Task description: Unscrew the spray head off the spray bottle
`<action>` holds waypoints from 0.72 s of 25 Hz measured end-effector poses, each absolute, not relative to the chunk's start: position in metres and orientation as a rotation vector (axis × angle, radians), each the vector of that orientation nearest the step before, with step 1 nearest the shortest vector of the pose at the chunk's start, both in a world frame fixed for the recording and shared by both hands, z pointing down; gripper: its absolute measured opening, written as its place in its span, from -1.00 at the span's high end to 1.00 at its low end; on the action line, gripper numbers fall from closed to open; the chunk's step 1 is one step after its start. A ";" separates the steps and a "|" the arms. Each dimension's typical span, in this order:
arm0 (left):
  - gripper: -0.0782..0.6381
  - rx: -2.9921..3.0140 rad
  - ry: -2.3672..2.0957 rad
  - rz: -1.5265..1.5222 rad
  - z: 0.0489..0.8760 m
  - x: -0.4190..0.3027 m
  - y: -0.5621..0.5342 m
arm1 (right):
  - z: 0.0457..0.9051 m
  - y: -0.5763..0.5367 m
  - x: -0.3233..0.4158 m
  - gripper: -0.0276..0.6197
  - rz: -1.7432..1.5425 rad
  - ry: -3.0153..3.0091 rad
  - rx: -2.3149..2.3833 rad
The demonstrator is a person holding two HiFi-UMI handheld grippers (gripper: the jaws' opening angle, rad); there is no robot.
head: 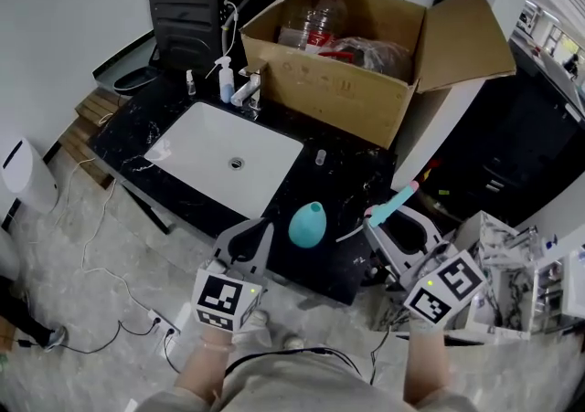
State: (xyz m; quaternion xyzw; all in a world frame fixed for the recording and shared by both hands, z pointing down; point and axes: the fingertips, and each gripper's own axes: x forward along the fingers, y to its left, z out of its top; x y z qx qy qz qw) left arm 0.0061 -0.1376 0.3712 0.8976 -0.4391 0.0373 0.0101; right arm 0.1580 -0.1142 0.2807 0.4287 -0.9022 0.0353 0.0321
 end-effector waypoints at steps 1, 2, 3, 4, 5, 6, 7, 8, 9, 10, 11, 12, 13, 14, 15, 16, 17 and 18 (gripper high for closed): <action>0.76 2.802 -1.371 0.114 0.371 0.007 -0.135 | 0.283 -0.112 0.158 0.50 0.114 -2.776 1.317; 0.76 2.802 -1.371 0.112 0.371 0.007 -0.132 | 0.286 -0.109 0.159 0.50 0.119 -2.774 1.313; 0.76 2.801 -1.374 0.109 0.372 0.007 -0.130 | 0.288 -0.107 0.159 0.50 0.123 -2.771 1.309; 0.76 2.798 -1.377 0.105 0.372 0.008 -0.128 | 0.291 -0.104 0.159 0.50 0.123 -2.769 1.304; 0.76 2.793 -1.383 0.099 0.373 0.007 -0.126 | 0.294 -0.102 0.159 0.50 0.121 -2.766 1.299; 0.76 2.790 -1.390 0.092 0.373 0.006 -0.124 | 0.296 -0.099 0.158 0.50 0.117 -2.765 1.292; 0.76 2.786 -1.398 0.085 0.372 0.005 -0.122 | 0.299 -0.097 0.158 0.50 0.114 -2.765 1.285; 0.76 2.783 -1.407 0.078 0.372 0.003 -0.120 | 0.301 -0.094 0.157 0.50 0.115 -2.767 1.278; 0.76 2.780 -1.417 0.073 0.372 0.002 -0.118 | 0.303 -0.092 0.156 0.50 0.118 -2.770 1.273; 0.76 2.776 -1.426 0.067 0.371 0.000 -0.117 | 0.306 -0.090 0.155 0.50 0.122 -2.771 1.268; 0.76 2.772 -1.436 0.059 0.370 -0.002 -0.115 | 0.308 -0.088 0.154 0.50 0.126 -2.771 1.264; 0.76 2.766 -1.444 0.052 0.369 -0.003 -0.113 | 0.311 -0.086 0.154 0.50 0.130 -2.768 1.260; 0.76 2.760 -1.451 0.045 0.369 -0.004 -0.111 | 0.314 -0.083 0.153 0.50 0.133 -2.766 1.255; 0.76 2.754 -1.456 0.038 0.370 -0.005 -0.109 | 0.317 -0.081 0.153 0.50 0.136 -2.765 1.250; 0.76 2.748 -1.460 0.031 0.370 -0.006 -0.107 | 0.320 -0.079 0.152 0.50 0.140 -2.765 1.246; 0.76 2.741 -1.463 0.024 0.371 -0.007 -0.106 | 0.322 -0.077 0.152 0.50 0.142 -2.765 1.242; 0.76 2.734 -1.467 0.016 0.371 -0.007 -0.104 | 0.324 -0.076 0.151 0.50 0.144 -2.765 1.238; 0.76 2.728 -1.472 0.009 0.371 -0.008 -0.102 | 0.325 -0.075 0.151 0.50 0.144 -2.764 1.236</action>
